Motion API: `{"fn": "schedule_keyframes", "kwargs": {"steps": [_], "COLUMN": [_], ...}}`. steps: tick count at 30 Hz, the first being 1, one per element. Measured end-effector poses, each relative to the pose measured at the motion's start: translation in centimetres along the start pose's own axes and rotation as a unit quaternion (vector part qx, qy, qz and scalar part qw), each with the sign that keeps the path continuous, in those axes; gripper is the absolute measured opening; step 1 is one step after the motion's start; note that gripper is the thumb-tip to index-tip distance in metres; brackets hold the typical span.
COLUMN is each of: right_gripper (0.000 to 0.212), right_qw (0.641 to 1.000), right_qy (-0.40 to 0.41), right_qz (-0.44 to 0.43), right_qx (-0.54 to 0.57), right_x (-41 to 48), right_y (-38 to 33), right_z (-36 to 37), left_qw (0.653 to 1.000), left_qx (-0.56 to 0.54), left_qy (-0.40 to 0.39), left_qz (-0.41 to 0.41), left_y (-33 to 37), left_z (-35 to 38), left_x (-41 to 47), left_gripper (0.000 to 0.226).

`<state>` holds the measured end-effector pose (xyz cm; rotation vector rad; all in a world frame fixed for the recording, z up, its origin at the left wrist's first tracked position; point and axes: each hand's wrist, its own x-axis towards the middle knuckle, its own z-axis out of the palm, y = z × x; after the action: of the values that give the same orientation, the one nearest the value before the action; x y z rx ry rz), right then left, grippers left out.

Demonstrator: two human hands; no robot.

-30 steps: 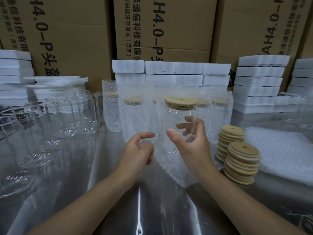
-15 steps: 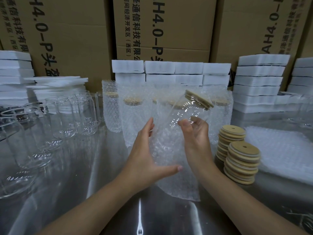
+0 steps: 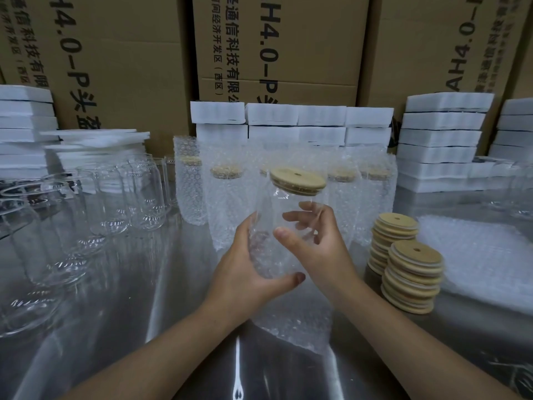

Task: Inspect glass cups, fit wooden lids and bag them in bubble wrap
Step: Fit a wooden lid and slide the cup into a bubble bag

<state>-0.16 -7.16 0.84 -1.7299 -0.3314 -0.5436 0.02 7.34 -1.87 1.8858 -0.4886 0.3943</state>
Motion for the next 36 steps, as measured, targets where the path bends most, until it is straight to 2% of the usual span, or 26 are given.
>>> {"fn": "schedule_keyframes", "kwargs": {"steps": [4, 7, 8, 11, 13, 16, 19, 21, 24, 26, 28, 31, 34, 36], "right_gripper": [0.065, 0.048, 0.049, 0.062, 0.070, 0.099, 0.095, 0.096, 0.110, 0.110, 0.099, 0.077, 0.075, 0.068], "right_qw": [0.999, 0.998, 0.997, 0.990, 0.983, 0.965, 0.965, 0.975, 0.986, 0.990, 0.993, 0.996, 0.994, 0.992], "right_qy": [-0.037, -0.060, -0.071, -0.129, -0.181, -0.248, -0.240, -0.207, -0.162, -0.138, -0.112, -0.061, -0.040, -0.038], "right_qz": [0.003, 0.004, 0.006, 0.018, 0.023, 0.020, 0.019, 0.014, 0.012, 0.003, -0.007, -0.018, -0.030, -0.033], "right_qx": [-0.018, 0.021, 0.038, 0.054, 0.007, -0.084, -0.101, -0.078, -0.028, 0.015, 0.038, 0.064, 0.093, 0.114], "right_x": [-0.1, 0.0, 0.0, -0.1, -0.2, -0.8, -1.3, -1.2, -0.9, -0.8, -0.6, -0.3, -0.2, -0.2], "right_y": [0.1, -0.1, -0.2, -0.3, -0.1, 0.5, 0.6, 0.8, 1.1, 1.0, 0.9, 0.4, 0.2, 0.5], "right_z": [0.0, -0.1, -0.2, -0.5, -0.6, -0.2, 0.3, 0.3, 0.5, 0.6, 0.5, 0.1, -0.3, -0.5], "left_qw": [0.998, 0.992, 0.988, 0.970, 0.959, 0.950, 0.954, 0.954, 0.955, 0.961, 0.970, 0.987, 0.995, 0.994], "left_qx": [-0.037, -0.077, -0.098, -0.176, -0.210, -0.238, -0.250, -0.270, -0.280, -0.263, -0.231, -0.161, -0.080, -0.057], "left_qy": [0.047, 0.095, 0.110, 0.156, 0.181, 0.196, 0.165, 0.131, 0.095, 0.080, 0.066, 0.023, -0.065, -0.092], "left_qz": [0.024, 0.036, 0.041, 0.058, 0.066, 0.047, 0.013, 0.013, 0.027, 0.030, 0.028, 0.015, 0.000, 0.000], "left_y": [-0.1, 0.2, 0.3, 0.9, 1.1, 1.3, 1.4, 1.5, 2.1, 2.1, 1.9, 1.2, 0.5, -0.3], "left_z": [-0.1, -0.1, -0.1, -0.5, -0.9, -1.3, -1.3, -1.4, -1.8, -2.0, -2.1, -1.7, -1.0, -0.4], "left_x": [0.1, 0.2, 0.2, 0.5, 0.7, 0.7, 0.5, 0.4, 0.5, 0.6, 0.7, 0.8, 0.6, 0.5], "left_gripper": [0.099, 0.093, 0.090, 0.090, 0.089, 0.091, 0.101, 0.107, 0.109, 0.120, 0.123, 0.112, 0.110, 0.107]}}
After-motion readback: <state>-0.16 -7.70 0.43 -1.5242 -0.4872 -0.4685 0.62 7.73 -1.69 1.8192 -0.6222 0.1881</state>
